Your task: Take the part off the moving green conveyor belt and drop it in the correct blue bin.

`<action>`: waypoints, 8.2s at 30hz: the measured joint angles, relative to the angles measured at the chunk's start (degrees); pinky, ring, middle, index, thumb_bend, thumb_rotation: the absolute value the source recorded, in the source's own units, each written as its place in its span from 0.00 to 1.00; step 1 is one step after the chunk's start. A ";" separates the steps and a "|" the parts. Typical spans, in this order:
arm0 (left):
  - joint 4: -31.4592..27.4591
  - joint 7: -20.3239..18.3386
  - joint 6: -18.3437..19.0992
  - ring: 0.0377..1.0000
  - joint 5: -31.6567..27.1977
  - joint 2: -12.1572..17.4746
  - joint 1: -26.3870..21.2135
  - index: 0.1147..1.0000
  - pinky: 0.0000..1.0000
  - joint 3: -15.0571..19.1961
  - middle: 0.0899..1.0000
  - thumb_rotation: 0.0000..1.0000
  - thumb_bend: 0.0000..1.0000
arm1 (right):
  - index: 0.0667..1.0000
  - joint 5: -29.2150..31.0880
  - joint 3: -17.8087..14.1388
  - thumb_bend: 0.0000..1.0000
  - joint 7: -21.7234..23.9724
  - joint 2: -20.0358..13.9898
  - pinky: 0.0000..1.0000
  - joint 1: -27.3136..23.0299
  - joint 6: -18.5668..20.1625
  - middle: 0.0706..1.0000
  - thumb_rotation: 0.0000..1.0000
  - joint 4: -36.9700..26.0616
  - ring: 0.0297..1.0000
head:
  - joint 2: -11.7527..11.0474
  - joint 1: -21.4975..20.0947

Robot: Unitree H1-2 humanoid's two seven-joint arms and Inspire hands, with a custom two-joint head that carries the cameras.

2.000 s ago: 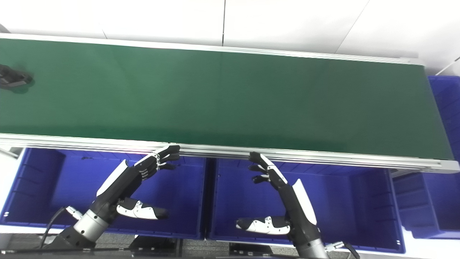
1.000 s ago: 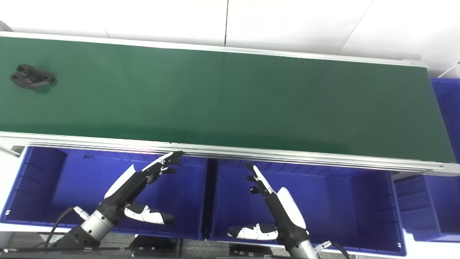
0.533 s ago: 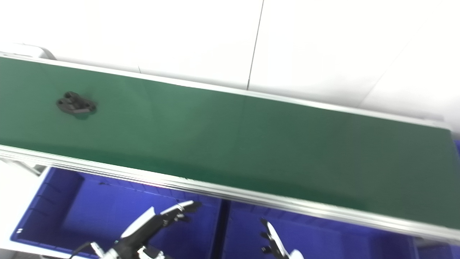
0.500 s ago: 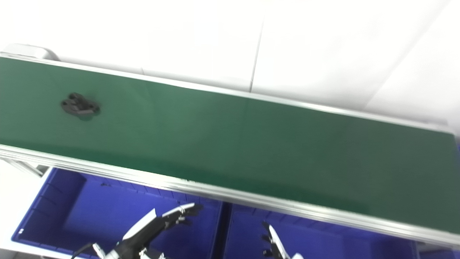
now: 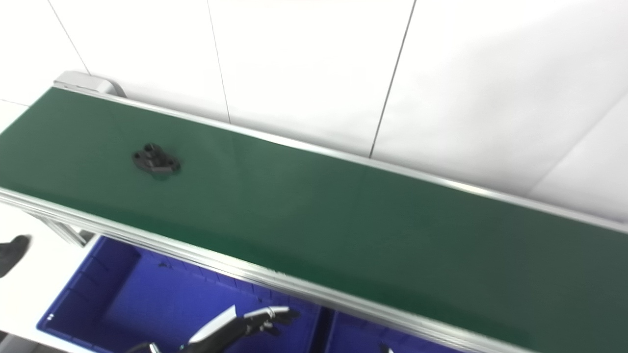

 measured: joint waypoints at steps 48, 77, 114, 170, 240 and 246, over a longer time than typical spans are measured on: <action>2.14 4.37 -0.01 0.85 1.21 0.05 -1.50 0.82 0.76 -3.26 0.88 0.32 0.85 | 0.75 3.60 9.83 0.89 -28.01 -10.19 0.49 -6.49 -0.49 0.61 0.44 -14.93 0.55 | -0.18 -0.70; 2.70 5.60 -0.01 0.85 2.20 0.18 -2.89 0.83 0.76 -4.64 0.89 0.30 0.85 | 0.82 3.46 -11.18 0.76 -0.98 2.31 0.45 -13.00 -0.47 0.72 0.40 -22.42 0.55 | 1.31 -3.08; 2.10 3.99 -0.01 0.90 -0.07 2.60 -3.22 0.88 0.81 -2.26 0.93 0.32 0.86 | 0.82 -10.18 -11.68 0.75 12.28 12.29 0.53 -26.98 10.32 0.72 0.36 -18.79 0.63 | 6.23 -17.75; 0.82 1.73 -0.01 0.94 -1.33 4.83 -3.55 0.91 0.89 -0.74 0.95 0.37 0.81 | 0.82 -32.44 4.58 0.83 17.42 17.43 0.64 -49.18 28.12 0.76 0.51 6.98 0.72 | 10.37 -24.00; -0.47 -0.44 -0.01 0.93 -1.60 4.31 -3.09 0.91 0.86 1.49 0.95 0.37 0.79 | 0.45 -44.57 12.90 0.53 26.17 12.43 0.18 -52.64 36.97 0.42 0.00 5.33 0.23 | 13.71 -23.91; -1.12 -0.52 -0.01 0.93 -1.57 4.20 -2.83 0.91 0.87 1.81 0.95 0.38 0.79 | 0.47 -42.73 11.23 0.52 30.88 12.38 0.19 -48.02 37.57 0.35 0.00 -3.70 0.24 | 14.23 -24.00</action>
